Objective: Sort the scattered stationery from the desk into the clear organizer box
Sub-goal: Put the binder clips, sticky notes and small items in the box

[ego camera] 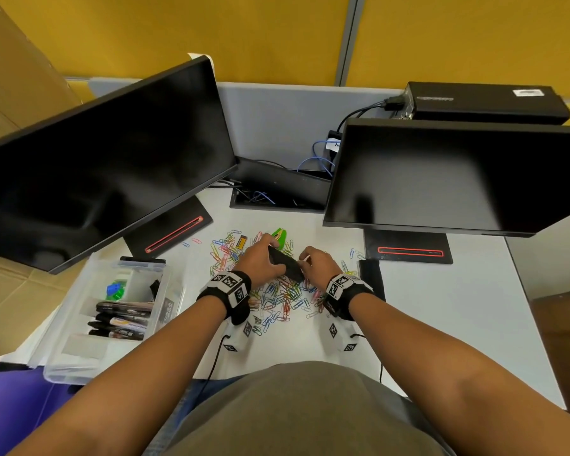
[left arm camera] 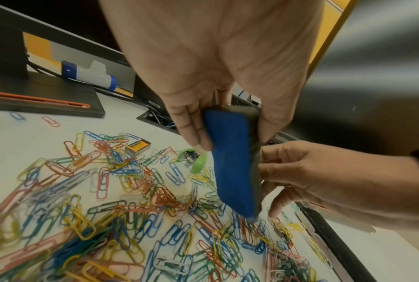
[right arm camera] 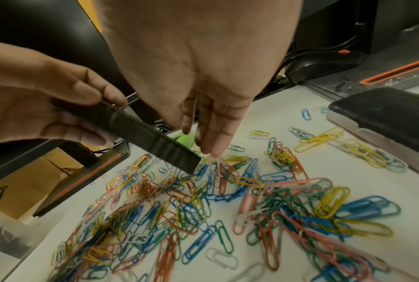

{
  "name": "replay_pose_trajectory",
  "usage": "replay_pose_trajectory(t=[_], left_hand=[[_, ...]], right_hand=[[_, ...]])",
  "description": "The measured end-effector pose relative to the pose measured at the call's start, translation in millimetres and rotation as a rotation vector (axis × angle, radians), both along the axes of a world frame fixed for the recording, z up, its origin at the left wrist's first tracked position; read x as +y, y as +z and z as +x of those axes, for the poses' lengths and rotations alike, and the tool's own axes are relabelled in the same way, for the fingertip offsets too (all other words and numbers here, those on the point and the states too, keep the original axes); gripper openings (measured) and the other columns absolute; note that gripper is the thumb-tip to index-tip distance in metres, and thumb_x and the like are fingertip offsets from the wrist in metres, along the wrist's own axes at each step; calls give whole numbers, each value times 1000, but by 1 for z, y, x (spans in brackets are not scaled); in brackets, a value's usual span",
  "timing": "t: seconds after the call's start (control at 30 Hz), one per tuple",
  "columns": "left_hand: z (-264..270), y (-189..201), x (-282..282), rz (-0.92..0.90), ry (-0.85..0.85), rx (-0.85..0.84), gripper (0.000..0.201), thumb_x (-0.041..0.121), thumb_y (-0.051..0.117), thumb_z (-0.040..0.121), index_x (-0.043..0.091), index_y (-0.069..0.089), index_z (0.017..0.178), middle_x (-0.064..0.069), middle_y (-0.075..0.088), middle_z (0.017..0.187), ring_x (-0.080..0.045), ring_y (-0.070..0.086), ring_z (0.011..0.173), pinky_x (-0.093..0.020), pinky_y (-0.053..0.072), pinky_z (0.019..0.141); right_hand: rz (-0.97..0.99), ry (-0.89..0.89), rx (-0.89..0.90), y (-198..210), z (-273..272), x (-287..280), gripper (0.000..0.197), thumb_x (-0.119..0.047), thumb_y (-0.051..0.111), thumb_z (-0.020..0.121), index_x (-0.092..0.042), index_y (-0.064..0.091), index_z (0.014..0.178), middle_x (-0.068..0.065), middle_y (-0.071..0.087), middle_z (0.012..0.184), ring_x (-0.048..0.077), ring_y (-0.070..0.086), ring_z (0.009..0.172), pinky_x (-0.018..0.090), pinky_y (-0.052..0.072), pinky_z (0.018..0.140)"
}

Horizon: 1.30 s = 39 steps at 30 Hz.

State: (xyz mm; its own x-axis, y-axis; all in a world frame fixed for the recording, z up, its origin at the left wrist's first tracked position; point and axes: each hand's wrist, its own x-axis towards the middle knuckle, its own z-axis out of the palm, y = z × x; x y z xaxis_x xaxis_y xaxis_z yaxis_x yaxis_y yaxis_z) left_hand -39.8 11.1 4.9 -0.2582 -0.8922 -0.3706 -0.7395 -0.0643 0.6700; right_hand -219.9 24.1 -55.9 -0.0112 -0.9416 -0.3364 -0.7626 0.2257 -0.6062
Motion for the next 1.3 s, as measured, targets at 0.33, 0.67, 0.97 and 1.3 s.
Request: replay_pose_trajectory(t=[0.33,0.67,0.97,1.3], left_hand=[[15,-14,-13,77,279,-213,80,74,25,91,9,53,129,-18,59,127,-34,57,114,-41,43,96],[35,-10,-12,143,339,-326,87,72,10,93,5,65,103,-16,66,100,-30,58,84,-35,42,76],[87,4,5,-63,384,-295,66,71,29,93,14,62,92,-12,67,93,-32,62,87,-38,50,79],[170,47,39,-321,644,-284,43,53,46,96,14,59,109,-10,65,97,-28,62,87,-37,51,73]], right_hand=[[-142,140,-186,12,7,5,30,-45,50,98,-18,62,96,2,64,90,20,59,80,36,50,73],[-348,447,159,28,29,9,71,-55,68,82,-23,42,140,3,49,127,20,46,112,35,42,98],[-346,538,176,45,83,-1,71,-50,66,84,-15,42,141,8,56,129,26,53,114,39,42,100],[-323,644,-35,73,185,-2,69,-58,63,84,-18,43,137,3,57,124,20,57,102,34,49,85]])
